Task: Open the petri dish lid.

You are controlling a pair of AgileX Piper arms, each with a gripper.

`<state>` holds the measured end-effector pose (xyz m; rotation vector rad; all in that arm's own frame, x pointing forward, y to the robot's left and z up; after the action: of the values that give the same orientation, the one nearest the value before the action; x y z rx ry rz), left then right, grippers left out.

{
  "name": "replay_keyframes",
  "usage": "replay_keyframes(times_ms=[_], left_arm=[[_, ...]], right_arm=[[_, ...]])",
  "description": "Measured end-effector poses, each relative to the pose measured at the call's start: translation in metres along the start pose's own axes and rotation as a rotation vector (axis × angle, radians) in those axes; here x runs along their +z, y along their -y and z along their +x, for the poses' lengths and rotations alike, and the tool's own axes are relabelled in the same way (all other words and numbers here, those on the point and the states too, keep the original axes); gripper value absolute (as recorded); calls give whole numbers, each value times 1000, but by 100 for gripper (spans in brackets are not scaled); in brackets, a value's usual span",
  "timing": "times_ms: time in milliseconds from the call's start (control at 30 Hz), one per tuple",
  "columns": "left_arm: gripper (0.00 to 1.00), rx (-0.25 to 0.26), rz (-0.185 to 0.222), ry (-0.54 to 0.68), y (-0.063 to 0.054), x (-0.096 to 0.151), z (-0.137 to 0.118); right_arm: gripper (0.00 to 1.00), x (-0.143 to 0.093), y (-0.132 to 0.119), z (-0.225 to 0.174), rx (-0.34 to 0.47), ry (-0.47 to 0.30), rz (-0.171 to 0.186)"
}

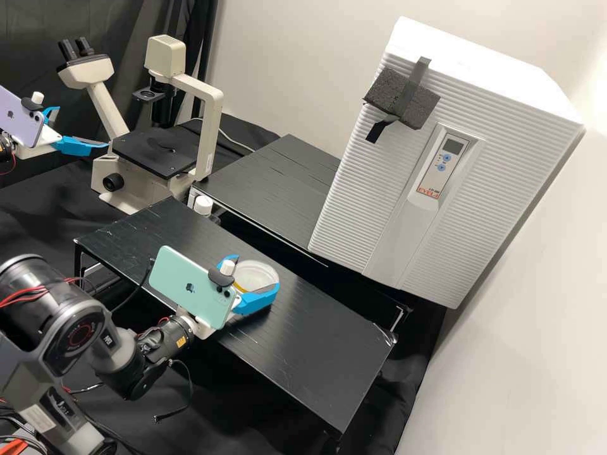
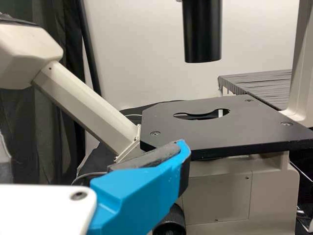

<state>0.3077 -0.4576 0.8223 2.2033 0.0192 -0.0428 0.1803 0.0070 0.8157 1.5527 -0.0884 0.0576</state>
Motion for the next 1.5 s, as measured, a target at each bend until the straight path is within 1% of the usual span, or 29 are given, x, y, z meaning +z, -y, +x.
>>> replay_keyframes(times_ms=[100, 167, 233, 300, 500, 667, 933, 1033, 1267, 1367, 1500], left_arm=[[100, 0, 0, 0, 0, 0, 0], [100, 0, 0, 0, 0, 0, 0], [100, 0, 0, 0, 0, 0, 0], [100, 0, 0, 0, 0, 0, 0], [100, 0, 0, 0, 0, 0, 0], [100, 0, 0, 0, 0, 0, 0], [100, 0, 0, 0, 0, 0, 0], [100, 0, 0, 0, 0, 0, 0], [100, 0, 0, 0, 0, 0, 0], [100, 0, 0, 0, 0, 0, 0], [100, 0, 0, 0, 0, 0, 0]], right_arm=[[0, 1, -5, -1, 27, 5, 27], [0, 1, -7, -2, 33, 0, 36], [0, 1, -9, -2, 45, -1, 34], [0, 1, -11, -3, 50, -9, 45], [0, 2, -13, -4, 60, -6, 42], [0, 8, -10, -2, 40, 26, 42], [0, 17, -14, -1, 69, 58, 64], [0, 18, -15, -1, 74, 61, 81], [0, 19, -17, 0, 79, 62, 77], [0, 22, -18, 3, 80, 77, 77], [0, 29, -20, 7, 90, 113, 95]])
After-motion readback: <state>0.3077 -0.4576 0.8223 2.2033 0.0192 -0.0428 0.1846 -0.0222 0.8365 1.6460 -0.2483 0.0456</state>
